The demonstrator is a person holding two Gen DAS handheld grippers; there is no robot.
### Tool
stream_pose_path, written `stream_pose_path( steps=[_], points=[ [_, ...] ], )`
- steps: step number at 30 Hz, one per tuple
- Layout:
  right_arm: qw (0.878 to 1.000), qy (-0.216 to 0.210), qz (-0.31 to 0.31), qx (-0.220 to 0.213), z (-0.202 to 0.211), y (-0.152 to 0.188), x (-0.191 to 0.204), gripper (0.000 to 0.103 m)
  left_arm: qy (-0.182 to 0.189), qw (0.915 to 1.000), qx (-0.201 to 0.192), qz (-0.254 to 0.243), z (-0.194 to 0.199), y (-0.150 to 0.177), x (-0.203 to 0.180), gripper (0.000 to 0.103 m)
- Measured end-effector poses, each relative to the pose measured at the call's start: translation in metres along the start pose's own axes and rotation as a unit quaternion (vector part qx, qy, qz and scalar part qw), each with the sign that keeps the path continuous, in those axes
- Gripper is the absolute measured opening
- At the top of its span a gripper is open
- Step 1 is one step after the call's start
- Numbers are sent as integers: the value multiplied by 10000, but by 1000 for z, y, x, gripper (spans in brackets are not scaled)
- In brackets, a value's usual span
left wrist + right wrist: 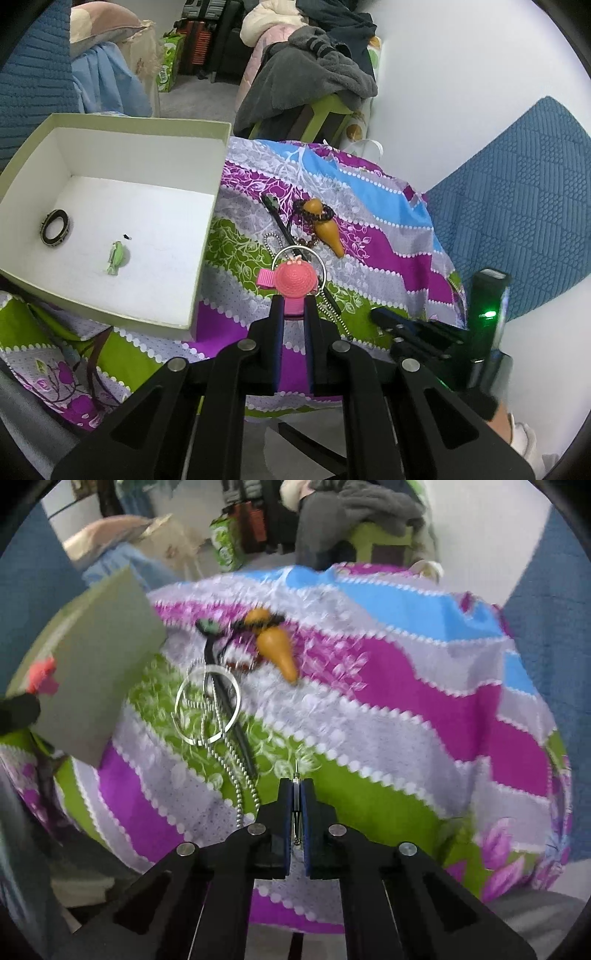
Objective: Organize jewelry
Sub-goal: 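Carry the pink clip with the left tool while the right carries the silver pin to the box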
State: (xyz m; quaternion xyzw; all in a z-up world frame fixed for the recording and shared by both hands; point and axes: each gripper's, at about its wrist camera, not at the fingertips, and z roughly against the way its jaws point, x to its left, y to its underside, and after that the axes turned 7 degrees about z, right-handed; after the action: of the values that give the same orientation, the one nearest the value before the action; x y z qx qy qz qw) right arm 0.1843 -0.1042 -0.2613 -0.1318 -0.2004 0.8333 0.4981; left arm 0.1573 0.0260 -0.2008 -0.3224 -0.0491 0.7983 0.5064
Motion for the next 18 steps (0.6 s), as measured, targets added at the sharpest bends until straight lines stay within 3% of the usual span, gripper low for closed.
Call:
stream_pose_path(
  steps=[11, 18],
  points=[
    [9981, 108, -225, -564, 84, -50, 5, 2, 190, 9996, -138, -129, 37, -37, -15, 10],
    [9936, -22, -298, -1094, 134, -99, 40, 3, 168, 9982, -370, -452, 78, -72, -9, 10]
  ],
)
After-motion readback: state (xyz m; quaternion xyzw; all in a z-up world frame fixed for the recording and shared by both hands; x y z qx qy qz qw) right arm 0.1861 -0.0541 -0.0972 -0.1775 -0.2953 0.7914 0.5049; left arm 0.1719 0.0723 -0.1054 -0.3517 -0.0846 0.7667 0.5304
